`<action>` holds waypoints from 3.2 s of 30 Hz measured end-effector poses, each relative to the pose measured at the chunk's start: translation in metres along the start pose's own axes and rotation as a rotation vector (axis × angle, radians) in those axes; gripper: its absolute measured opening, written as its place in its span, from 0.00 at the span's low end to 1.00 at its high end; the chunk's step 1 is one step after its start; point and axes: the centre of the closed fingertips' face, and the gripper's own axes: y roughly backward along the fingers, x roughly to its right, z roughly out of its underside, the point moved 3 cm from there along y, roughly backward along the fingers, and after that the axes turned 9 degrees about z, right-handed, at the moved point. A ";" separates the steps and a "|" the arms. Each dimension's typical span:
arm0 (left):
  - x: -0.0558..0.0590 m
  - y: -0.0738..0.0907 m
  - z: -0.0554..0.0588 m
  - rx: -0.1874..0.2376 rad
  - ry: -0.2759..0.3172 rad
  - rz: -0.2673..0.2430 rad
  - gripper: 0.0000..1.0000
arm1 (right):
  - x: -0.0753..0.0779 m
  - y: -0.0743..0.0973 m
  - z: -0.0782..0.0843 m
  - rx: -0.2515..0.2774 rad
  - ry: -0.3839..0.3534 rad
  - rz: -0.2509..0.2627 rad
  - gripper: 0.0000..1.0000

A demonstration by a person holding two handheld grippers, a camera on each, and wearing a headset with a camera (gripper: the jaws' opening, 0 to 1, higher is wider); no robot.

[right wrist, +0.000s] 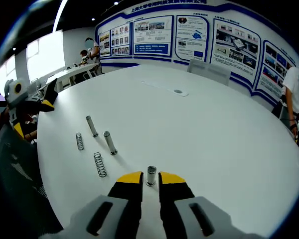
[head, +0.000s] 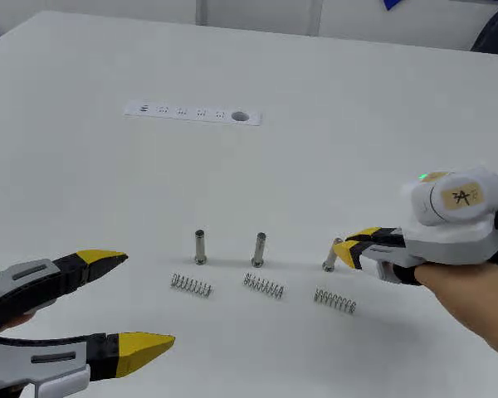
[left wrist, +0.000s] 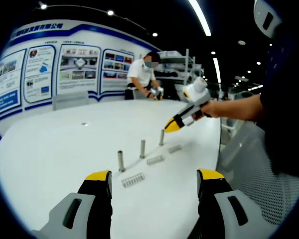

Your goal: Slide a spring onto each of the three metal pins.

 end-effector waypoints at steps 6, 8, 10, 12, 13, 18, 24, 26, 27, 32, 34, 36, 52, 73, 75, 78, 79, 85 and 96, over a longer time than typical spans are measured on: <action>0.001 0.000 -0.001 -0.004 -0.002 0.003 0.71 | -0.001 0.005 0.010 -0.011 0.019 -0.025 0.14; 0.001 -0.001 -0.001 -0.005 -0.002 0.005 0.70 | -0.003 0.006 0.017 -0.022 0.040 -0.045 0.14; 0.001 -0.001 -0.001 -0.007 -0.003 0.007 0.70 | -0.007 0.008 0.024 -0.038 0.067 -0.067 0.14; 0.002 -0.001 -0.001 -0.009 -0.004 0.009 0.70 | -0.010 0.009 0.029 -0.047 0.072 -0.089 0.14; 0.002 -0.001 -0.001 -0.010 -0.004 0.009 0.70 | -0.011 0.010 0.031 -0.052 0.075 -0.099 0.14; 0.002 -0.001 -0.001 -0.012 -0.004 0.010 0.70 | -0.018 0.011 0.042 -0.081 0.103 -0.151 0.14; 0.002 -0.002 -0.001 -0.016 -0.004 0.013 0.70 | -0.024 0.007 0.053 -0.121 0.144 -0.210 0.14; 0.002 -0.002 -0.001 -0.017 -0.004 0.013 0.70 | -0.026 0.006 0.057 -0.138 0.159 -0.225 0.14; 0.002 -0.002 -0.001 -0.018 -0.003 0.013 0.70 | -0.026 0.005 0.058 -0.145 0.174 -0.232 0.14; 0.002 -0.002 0.000 -0.019 -0.001 0.012 0.70 | -0.028 0.004 0.061 -0.168 0.210 -0.261 0.14; 0.002 -0.001 0.000 -0.020 0.000 0.012 0.69 | -0.028 0.002 0.062 -0.174 0.217 -0.271 0.14; 0.002 -0.001 0.000 -0.020 0.001 0.011 0.69 | -0.028 0.001 0.063 -0.186 0.229 -0.280 0.14; 0.009 -0.005 -0.001 -0.058 -0.030 0.052 0.68 | -0.031 0.005 0.063 -0.203 0.328 -0.303 0.11; 0.022 -0.052 -0.020 -0.187 -0.185 0.299 0.56 | -0.074 0.038 0.005 -0.106 0.454 -0.397 0.11; 0.023 -0.057 -0.018 -0.199 -0.190 0.317 0.54 | -0.079 0.040 -0.001 -0.096 0.470 -0.408 0.11; 0.024 -0.064 -0.018 -0.204 -0.196 0.337 0.52 | -0.086 0.043 -0.007 -0.086 0.491 -0.426 0.11; 0.025 -0.065 -0.019 -0.204 -0.198 0.342 0.51 | -0.089 0.044 -0.008 -0.083 0.498 -0.431 0.11; 0.027 -0.075 -0.022 -0.191 -0.216 0.365 0.46 | -0.106 0.048 -0.019 -0.057 0.531 -0.470 0.11; 0.037 -0.086 -0.017 -0.204 -0.254 0.403 0.34 | -0.125 0.052 -0.022 -0.038 0.566 -0.521 0.11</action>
